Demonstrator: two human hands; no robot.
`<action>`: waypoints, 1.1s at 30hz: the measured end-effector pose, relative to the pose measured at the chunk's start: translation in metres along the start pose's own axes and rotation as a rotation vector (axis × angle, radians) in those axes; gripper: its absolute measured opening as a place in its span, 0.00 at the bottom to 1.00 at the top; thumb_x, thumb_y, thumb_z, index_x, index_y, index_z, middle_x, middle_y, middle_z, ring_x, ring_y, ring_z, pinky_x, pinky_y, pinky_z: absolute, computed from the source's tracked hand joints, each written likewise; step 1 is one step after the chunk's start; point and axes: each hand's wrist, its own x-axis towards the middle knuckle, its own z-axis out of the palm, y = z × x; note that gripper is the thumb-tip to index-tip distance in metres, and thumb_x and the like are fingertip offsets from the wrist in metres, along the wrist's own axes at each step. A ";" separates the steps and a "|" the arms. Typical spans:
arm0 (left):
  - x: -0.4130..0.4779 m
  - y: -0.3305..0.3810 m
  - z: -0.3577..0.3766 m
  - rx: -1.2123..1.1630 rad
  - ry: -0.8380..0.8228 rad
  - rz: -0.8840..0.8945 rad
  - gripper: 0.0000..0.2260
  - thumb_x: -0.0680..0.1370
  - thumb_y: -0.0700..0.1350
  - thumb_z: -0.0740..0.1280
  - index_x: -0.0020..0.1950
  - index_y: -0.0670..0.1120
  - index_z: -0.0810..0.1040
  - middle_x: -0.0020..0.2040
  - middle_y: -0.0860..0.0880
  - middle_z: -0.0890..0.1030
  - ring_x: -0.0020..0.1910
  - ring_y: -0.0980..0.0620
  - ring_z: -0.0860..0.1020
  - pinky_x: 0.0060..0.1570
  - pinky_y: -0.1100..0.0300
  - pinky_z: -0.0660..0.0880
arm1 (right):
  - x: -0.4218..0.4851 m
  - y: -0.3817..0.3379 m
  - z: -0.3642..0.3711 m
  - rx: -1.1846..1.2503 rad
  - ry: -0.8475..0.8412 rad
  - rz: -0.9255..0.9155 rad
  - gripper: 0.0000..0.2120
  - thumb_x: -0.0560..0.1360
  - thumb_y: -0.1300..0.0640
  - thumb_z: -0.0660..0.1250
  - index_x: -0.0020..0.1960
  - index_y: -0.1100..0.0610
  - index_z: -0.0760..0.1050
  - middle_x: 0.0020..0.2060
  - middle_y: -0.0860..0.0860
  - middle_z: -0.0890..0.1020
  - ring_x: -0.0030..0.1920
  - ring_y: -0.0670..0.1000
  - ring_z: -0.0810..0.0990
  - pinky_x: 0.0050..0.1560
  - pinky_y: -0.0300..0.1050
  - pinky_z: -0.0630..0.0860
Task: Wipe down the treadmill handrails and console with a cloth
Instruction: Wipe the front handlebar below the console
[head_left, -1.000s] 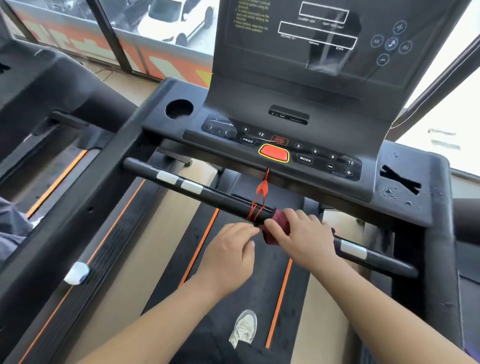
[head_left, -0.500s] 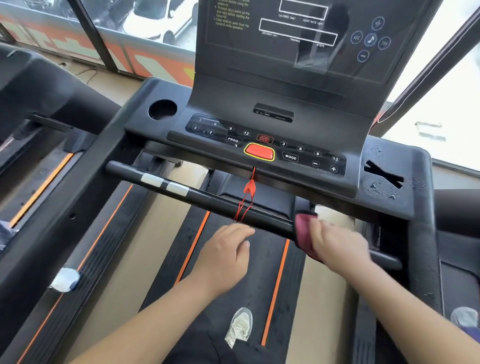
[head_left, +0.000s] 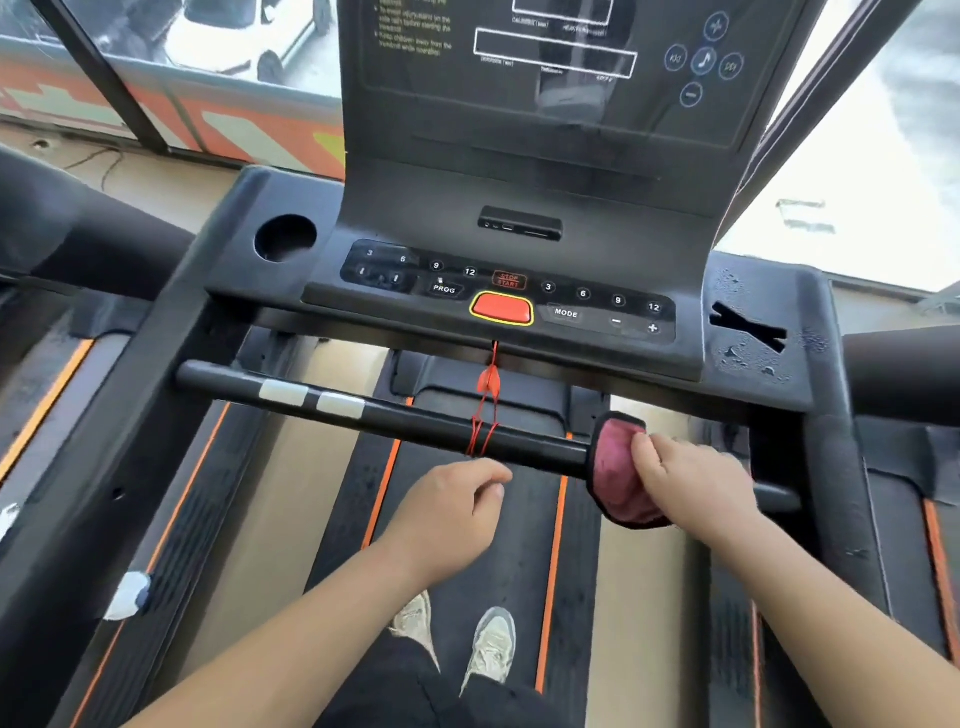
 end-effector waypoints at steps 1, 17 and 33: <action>0.002 -0.001 -0.003 -0.002 -0.013 0.011 0.12 0.83 0.47 0.63 0.64 0.53 0.81 0.50 0.61 0.82 0.49 0.61 0.77 0.55 0.63 0.74 | -0.002 -0.004 0.002 0.003 0.052 0.058 0.13 0.83 0.49 0.49 0.59 0.51 0.69 0.53 0.51 0.81 0.51 0.61 0.83 0.46 0.51 0.73; 0.032 0.038 -0.004 0.017 -0.002 0.246 0.12 0.82 0.43 0.64 0.64 0.50 0.80 0.54 0.61 0.78 0.54 0.61 0.75 0.58 0.66 0.72 | -0.019 0.002 0.018 0.027 0.221 0.003 0.20 0.82 0.43 0.49 0.52 0.48 0.79 0.42 0.48 0.82 0.45 0.60 0.81 0.48 0.54 0.75; 0.063 0.112 0.049 0.118 0.065 0.271 0.14 0.80 0.43 0.65 0.65 0.49 0.80 0.61 0.56 0.80 0.63 0.57 0.76 0.63 0.66 0.70 | -0.015 0.041 0.032 -0.081 0.262 -0.351 0.27 0.79 0.38 0.55 0.63 0.56 0.77 0.45 0.53 0.81 0.43 0.60 0.78 0.53 0.56 0.74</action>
